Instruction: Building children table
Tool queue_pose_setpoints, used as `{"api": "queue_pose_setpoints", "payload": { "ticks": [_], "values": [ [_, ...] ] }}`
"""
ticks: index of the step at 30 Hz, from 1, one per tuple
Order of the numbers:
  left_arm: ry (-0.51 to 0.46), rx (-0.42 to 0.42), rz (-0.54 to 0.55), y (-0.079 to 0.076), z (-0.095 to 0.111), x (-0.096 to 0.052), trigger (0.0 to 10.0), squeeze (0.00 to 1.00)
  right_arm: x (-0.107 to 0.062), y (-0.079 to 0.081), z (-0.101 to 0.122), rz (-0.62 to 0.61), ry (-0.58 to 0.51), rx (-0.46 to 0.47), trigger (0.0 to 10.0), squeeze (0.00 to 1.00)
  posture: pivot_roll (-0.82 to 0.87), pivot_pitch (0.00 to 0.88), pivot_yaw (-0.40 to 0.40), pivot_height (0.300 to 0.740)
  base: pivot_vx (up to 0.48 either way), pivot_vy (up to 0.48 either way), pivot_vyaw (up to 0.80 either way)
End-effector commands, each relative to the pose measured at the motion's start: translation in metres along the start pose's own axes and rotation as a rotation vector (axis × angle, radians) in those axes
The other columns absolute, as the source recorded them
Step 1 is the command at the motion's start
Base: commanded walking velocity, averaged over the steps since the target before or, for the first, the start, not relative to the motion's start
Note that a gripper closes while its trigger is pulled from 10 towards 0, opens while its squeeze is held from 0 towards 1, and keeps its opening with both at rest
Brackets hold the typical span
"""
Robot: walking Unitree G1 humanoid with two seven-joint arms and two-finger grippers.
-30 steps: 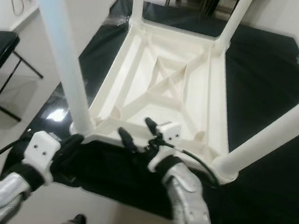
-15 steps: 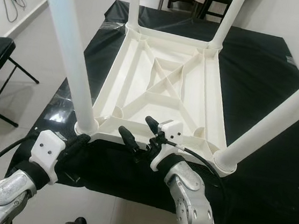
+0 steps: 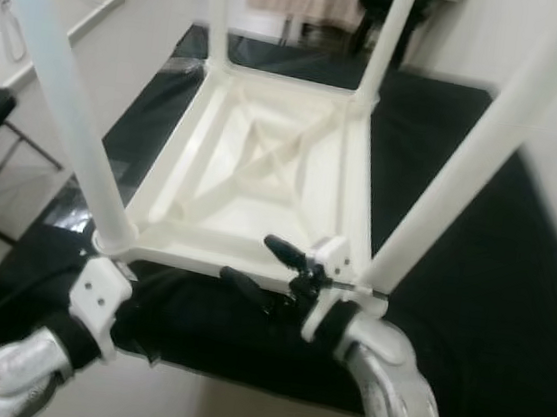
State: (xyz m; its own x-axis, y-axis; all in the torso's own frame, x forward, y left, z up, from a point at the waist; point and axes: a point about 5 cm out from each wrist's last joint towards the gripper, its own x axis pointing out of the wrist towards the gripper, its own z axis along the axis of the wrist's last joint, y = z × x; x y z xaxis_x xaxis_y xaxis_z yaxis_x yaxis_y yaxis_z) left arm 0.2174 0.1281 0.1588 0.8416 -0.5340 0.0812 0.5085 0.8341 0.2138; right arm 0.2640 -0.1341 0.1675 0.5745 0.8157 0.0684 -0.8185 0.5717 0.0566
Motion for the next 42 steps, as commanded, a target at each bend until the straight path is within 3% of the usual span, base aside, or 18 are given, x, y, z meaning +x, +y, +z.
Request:
{"api": "queue_pose_setpoints", "payload": {
  "ticks": [1,8,16,17,22,26,33,37,39,40,42],
  "values": [
    [0.027,0.0,-0.003,-0.001,-0.004,-0.002,10.0,0.0,-0.006,0.002,0.001,0.022,0.0,0.004,10.0,0.0,0.09,0.203,-0.116,0.74,0.0,0.0,0.0],
    [0.06,-0.022,0.068,0.004,-0.009,-0.016,10.0,0.0,-0.016,0.02,0.006,0.182,0.07,-0.034,10.0,0.0,0.09,0.209,-0.119,0.74,0.0,0.0,0.0],
    [0.097,-0.035,0.115,0.005,-0.015,-0.029,10.0,0.0,-0.037,0.021,0.008,0.147,0.177,-0.104,10.0,0.0,0.07,0.214,-0.122,0.74,0.0,0.0,0.0],
    [0.103,-0.034,0.161,0.009,-0.016,-0.035,10.0,0.0,-0.057,0.018,0.015,0.114,0.24,-0.142,10.0,0.0,0.06,0.217,-0.116,0.74,0.0,0.0,0.0],
    [0.111,-0.031,0.201,0.013,-0.018,-0.04,10.0,0.0,-0.077,0.012,0.024,0.064,0.304,-0.19,10.0,0.0,0.04,0.213,-0.107,0.74,0.0,0.0,0.0],
    [0.104,-0.026,0.225,0.02,-0.018,-0.038,10.0,0.0,-0.117,0.002,0.052,0.051,0.439,-0.232,10.0,0.0,0.02,0.199,-0.092,0.74,0.0,0.0,0.0],
    [0.098,-0.013,0.222,0.023,-0.018,-0.035,10.0,0.0,-0.146,0.0,0.077,0.013,0.562,-0.234,10.0,0.0,0.0,0.182,-0.082,0.74,0.0,0.0,0.0],
    [0.093,-0.008,0.224,0.026,-0.018,-0.034,10.0,0.0,-0.146,-0.005,0.089,-0.073,0.502,-0.3,10.0,0.0,0.0,0.172,-0.077,0.74,0.0,0.0,0.0],
    [0.092,-0.005,0.224,0.027,-0.018,-0.033,10.0,0.0,-0.136,-0.011,0.096,-0.132,0.402,-0.349,10.0,0.0,0.0,0.168,-0.075,0.74,0.0,0.0,0.0],
    [0.092,-0.005,0.224,0.027,-0.018,-0.033,10.0,0.0,-0.136,-0.011,0.096,-0.132,0.402,-0.349,10.0,0.0,0.0,0.168,-0.075,0.74,0.0,0.0,0.0],
    [0.089,-0.002,0.223,0.028,-0.017,-0.032,10.0,0.0,-0.123,-0.021,0.107,-0.226,0.269,-0.366,10.0,0.0,0.01,0.163,-0.075,0.74,0.0,0.0,0.0]
  ]
}}
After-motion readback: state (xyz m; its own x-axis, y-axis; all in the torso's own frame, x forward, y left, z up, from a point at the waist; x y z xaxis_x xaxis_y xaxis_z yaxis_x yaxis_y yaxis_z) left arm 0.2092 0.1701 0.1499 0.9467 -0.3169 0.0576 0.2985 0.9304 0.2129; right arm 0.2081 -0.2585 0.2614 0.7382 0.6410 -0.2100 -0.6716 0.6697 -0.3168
